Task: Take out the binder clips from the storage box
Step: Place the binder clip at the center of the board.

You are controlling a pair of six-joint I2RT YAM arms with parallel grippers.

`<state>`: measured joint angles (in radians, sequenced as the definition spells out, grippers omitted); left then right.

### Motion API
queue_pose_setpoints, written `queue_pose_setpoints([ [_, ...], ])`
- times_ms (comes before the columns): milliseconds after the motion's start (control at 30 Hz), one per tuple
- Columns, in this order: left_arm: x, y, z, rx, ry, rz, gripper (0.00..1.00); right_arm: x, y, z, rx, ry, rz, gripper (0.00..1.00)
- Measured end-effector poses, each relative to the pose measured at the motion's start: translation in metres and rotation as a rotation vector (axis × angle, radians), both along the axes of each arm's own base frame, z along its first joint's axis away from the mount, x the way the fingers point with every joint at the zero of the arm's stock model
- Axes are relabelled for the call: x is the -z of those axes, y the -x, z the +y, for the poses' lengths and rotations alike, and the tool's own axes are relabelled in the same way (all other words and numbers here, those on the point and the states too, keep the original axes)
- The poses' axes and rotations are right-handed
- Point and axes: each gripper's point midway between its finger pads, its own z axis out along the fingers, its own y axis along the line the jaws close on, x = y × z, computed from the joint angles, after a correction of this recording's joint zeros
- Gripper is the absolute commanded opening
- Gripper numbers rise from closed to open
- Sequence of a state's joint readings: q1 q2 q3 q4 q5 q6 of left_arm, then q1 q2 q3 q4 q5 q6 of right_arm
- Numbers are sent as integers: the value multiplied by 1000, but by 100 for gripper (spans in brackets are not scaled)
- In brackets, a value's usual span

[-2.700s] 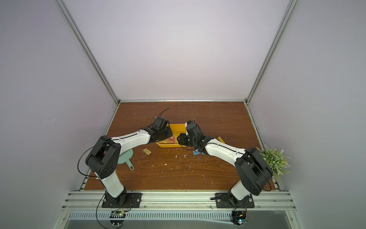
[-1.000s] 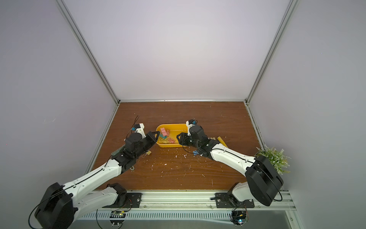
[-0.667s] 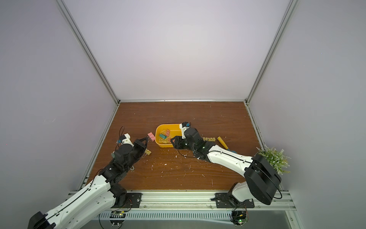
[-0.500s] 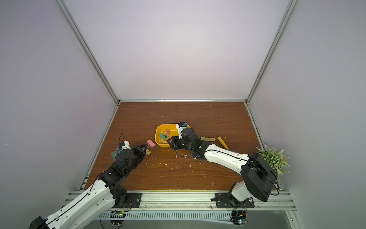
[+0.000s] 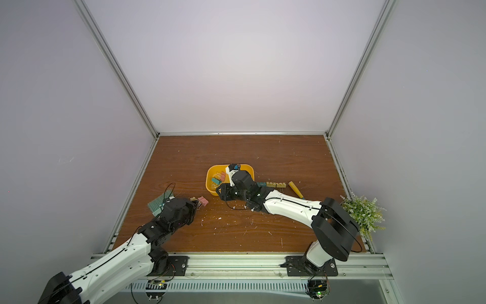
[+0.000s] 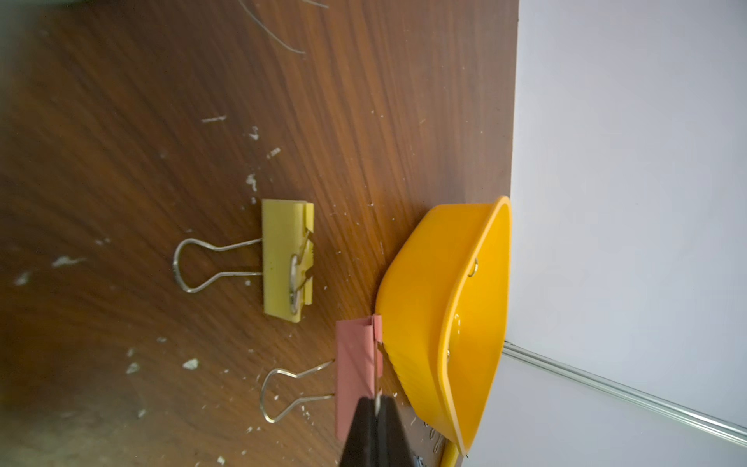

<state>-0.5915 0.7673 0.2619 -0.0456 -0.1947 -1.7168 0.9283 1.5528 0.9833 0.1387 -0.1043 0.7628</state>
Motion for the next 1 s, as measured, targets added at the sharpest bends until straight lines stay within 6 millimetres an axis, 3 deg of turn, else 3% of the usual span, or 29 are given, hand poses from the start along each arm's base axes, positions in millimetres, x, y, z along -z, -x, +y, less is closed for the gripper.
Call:
queue_pose_setpoints([
  [433,18,1,-8,-40,-37,98,0,10,0,-7,6,53,1,47],
  [667,27,-2,-12,-53,-36,114,5,10,0,-7,-1,60,-9,48],
  [733,27,-4,-13,-56,-33,112,16,10,0,-7,0,62,-10,48],
  [767,27,-5,-14,-59,-29,113,26,10,0,-7,0,62,-10,48],
  [1000,19,-4,-11,-70,-20,92,45,11,0,-8,1,68,-6,48],
])
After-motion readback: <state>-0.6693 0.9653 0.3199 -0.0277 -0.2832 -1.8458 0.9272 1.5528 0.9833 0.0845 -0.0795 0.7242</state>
